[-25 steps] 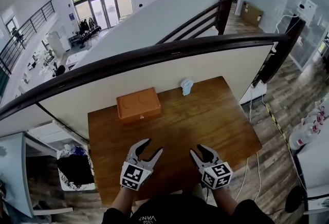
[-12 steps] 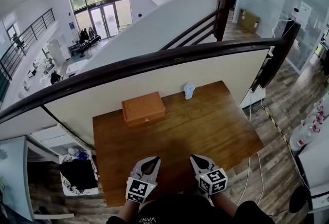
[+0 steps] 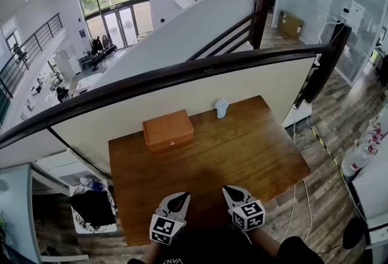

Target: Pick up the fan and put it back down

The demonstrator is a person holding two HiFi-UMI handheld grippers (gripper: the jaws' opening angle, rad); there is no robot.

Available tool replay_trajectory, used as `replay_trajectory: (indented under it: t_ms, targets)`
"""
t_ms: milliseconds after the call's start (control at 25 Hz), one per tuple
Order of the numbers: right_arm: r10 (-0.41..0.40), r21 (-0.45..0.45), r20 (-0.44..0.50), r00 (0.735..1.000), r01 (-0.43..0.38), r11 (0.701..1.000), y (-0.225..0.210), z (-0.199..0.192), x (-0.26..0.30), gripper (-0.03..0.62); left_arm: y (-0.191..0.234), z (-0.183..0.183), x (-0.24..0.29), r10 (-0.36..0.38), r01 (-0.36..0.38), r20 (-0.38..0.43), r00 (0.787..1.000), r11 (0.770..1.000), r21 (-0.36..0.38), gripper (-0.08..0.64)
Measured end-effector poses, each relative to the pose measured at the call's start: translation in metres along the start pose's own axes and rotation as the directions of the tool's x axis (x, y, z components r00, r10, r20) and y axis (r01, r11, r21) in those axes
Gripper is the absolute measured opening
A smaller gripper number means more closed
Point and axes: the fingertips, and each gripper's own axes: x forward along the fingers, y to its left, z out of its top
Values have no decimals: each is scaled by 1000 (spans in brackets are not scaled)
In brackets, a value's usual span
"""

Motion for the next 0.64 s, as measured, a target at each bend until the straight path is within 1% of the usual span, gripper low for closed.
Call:
replay_trajectory:
  t_ms: [120,360,640]
  targets:
    - [-3,-2,2,1000,3,1000,-1,1,1,11,3,-2,-1,9,-9,-2,1000,1000,-10,11]
    - [-6,-5,0,1000,6,1000,-4,1,0,11,6,3,1,11,-11,8,1000,1000,-2,11]
    - [5,-14,23,1000,-4,1000,-3,9,0,11,4,6,8,-4,4,1,1000,999,37,11]
